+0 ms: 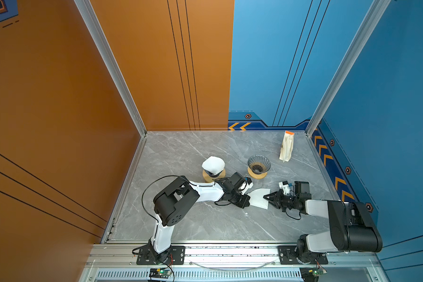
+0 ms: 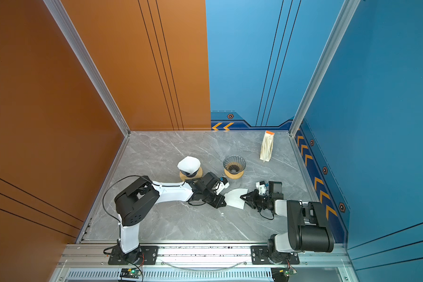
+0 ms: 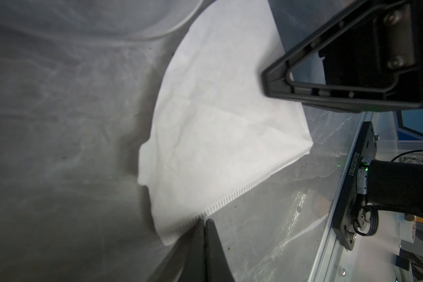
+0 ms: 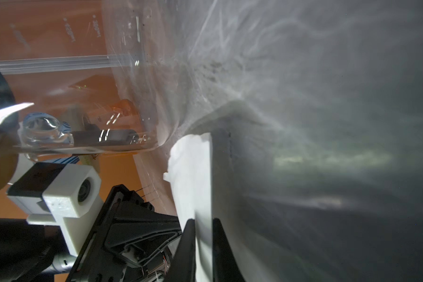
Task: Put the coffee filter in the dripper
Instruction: 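Lift the white filter upright with the right gripper toward the left gripper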
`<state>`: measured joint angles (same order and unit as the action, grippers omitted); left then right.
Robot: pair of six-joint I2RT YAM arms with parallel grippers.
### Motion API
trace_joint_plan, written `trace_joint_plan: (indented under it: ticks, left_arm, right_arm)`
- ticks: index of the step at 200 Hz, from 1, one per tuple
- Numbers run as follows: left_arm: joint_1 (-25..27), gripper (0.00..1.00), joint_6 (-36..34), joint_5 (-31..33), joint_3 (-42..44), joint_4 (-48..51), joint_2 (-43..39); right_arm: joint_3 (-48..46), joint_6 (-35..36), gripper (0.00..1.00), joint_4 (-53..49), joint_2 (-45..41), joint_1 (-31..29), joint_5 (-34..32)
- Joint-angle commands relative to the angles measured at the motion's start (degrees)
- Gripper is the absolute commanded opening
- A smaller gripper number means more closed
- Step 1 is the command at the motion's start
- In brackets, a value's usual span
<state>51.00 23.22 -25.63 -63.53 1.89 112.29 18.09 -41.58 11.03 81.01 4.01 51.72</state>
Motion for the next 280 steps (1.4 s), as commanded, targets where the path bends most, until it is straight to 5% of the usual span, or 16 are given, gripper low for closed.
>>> trace_joint_plan:
  ticks: [1, 94, 172, 213, 255, 280]
  left_arm:
    - [-0.2, 0.0, 0.1, 1.0, 1.2, 4.4, 0.7]
    - [2.6, 0.08, -2.1, 4.3, 2.3, 7.9, -13.5]
    - [4.6, 0.18, -5.1, 9.5, -0.8, 11.8, -22.7]
    - [2.6, 0.35, -6.5, 9.9, -3.7, 13.6, -25.4]
    - [-3.9, 0.8, -7.0, 3.8, -3.7, 10.9, -29.5]
    - [-9.2, 0.92, -8.0, -2.7, -4.3, 10.1, -30.0]
  right_arm:
    - [-0.5, 0.3, 0.01, -1.8, -3.7, -0.3, -2.6]
    - [5.4, 5.6, 0.0, -32.8, -39.6, 1.7, -19.6]
    - [12.7, 11.1, 0.0, -37.6, -57.1, 1.8, -31.4]
    - [15.7, 14.2, 0.0, -31.1, -55.0, 1.7, -23.7]
    - [17.7, 18.4, 0.0, -22.2, -49.2, 1.6, -10.0]
    - [18.7, 22.0, 0.0, -18.9, -44.6, 1.7, -3.2]
